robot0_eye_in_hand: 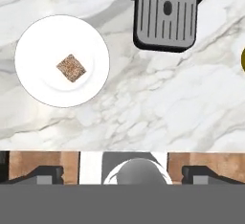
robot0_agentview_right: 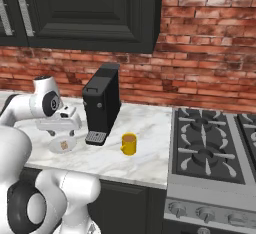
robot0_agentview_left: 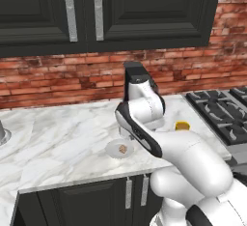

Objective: Take a sugar cube from the saucer and place it inside the coffee. Then, grab milk from the fridge and place it next to the coffee on the counter to sweeten the coffee.

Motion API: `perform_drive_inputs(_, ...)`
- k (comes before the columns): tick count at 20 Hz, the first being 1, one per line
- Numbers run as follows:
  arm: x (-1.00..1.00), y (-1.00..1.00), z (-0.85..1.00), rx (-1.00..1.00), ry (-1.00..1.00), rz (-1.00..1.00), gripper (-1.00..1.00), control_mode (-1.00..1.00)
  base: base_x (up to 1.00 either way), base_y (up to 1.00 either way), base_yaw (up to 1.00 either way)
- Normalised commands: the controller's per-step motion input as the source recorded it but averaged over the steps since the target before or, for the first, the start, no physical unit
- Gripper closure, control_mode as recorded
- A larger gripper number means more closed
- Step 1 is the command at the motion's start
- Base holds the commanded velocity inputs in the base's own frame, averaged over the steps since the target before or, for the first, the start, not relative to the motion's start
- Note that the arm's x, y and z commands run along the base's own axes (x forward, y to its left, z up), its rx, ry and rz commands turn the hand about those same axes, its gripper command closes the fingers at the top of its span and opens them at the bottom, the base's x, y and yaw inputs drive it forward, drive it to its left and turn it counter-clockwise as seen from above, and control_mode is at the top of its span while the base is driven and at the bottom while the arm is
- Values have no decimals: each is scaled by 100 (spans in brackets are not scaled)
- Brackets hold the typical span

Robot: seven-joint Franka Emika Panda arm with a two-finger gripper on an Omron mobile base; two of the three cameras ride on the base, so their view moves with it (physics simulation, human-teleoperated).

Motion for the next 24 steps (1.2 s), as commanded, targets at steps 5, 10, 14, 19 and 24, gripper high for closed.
perform_drive_inputs(5, 35, 30, -52, -5, 7, 0, -100, -100, 0, 0, 0)
perform_drive_inputs(10, 2, 21, -32, -1, -3, 5, -100, -100, 0, 0, 0)
perform_drive_inputs(14, 0, 0, -40, 0, 0, 14, -100, -100, 0, 0, 0)
perform_drive_inputs(19, 10, 22, -37, 0, 0, 14, -100, -100, 0, 0, 0)
perform_drive_inputs(24, 22, 20, -12, 0, 0, 11, -100, -100, 0, 0, 0)
